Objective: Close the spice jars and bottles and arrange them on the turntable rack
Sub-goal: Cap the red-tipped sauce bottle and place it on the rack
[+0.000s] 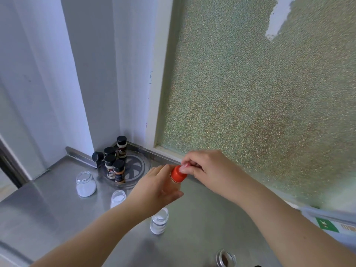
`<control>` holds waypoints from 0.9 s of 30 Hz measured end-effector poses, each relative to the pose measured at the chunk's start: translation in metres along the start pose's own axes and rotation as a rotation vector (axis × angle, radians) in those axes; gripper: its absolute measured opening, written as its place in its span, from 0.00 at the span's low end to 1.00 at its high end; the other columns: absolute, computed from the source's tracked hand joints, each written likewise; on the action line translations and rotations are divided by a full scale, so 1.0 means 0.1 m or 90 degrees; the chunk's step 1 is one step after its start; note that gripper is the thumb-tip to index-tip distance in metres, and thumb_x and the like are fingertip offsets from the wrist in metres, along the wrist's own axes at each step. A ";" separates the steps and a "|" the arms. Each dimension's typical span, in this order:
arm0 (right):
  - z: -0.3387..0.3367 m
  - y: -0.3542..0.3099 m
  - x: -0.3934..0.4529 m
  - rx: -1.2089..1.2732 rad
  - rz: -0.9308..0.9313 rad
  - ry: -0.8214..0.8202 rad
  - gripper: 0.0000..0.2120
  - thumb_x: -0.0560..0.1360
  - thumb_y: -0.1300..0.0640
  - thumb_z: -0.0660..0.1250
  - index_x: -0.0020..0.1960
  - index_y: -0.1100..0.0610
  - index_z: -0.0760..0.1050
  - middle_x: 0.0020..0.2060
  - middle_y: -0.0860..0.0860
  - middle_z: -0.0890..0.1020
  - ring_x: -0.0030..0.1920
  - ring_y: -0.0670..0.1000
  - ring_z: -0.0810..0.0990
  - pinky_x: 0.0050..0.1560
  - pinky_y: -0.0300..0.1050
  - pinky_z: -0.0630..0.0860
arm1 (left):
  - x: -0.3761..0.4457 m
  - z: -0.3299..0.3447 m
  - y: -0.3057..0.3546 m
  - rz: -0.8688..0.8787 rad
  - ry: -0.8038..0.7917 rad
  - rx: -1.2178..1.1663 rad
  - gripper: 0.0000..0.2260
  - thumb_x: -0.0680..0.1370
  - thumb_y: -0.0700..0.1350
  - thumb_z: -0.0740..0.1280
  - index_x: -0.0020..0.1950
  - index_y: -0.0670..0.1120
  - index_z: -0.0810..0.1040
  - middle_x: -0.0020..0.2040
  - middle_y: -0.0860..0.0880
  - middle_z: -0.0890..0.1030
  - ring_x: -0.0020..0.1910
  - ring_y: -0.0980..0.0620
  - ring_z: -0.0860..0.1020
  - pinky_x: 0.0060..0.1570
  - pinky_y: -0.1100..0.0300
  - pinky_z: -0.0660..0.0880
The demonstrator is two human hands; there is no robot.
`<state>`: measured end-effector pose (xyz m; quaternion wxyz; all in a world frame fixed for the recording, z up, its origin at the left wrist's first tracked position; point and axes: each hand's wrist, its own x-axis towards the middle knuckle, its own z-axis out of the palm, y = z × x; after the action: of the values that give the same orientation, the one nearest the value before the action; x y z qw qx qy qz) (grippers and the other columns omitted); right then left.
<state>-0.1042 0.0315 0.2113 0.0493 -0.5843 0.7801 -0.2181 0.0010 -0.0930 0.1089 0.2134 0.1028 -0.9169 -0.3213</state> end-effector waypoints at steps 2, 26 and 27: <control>0.13 0.01 0.07 0.002 -0.016 -0.001 0.06 0.74 0.54 0.68 0.48 0.55 0.78 0.37 0.45 0.78 0.38 0.43 0.72 0.41 0.37 0.68 | 0.00 0.00 -0.04 -0.049 -0.025 -0.010 0.23 0.67 0.55 0.71 0.58 0.52 0.68 0.44 0.60 0.71 0.45 0.55 0.72 0.42 0.63 0.66; 1.72 0.59 0.99 0.244 0.260 -0.099 0.17 0.75 0.56 0.66 0.63 0.56 0.73 0.44 0.47 0.79 0.41 0.45 0.76 0.41 0.26 0.68 | 0.85 -0.24 -1.77 -0.375 -0.014 0.017 0.12 0.63 0.53 0.72 0.36 0.46 0.75 0.34 0.49 0.77 0.41 0.46 0.73 0.44 0.52 0.68; 1.72 0.61 0.96 0.243 0.270 -0.102 0.16 0.75 0.56 0.66 0.62 0.55 0.74 0.44 0.47 0.79 0.41 0.45 0.76 0.41 0.26 0.68 | 0.84 -0.20 -1.78 -0.384 -0.024 0.069 0.12 0.64 0.53 0.72 0.35 0.47 0.74 0.34 0.52 0.73 0.44 0.46 0.71 0.46 0.53 0.64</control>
<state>-0.1317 -0.0932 0.0491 0.2643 -0.4037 0.8232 -0.2991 -0.0552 -0.2693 0.0376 0.0853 0.3759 -0.8645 -0.3225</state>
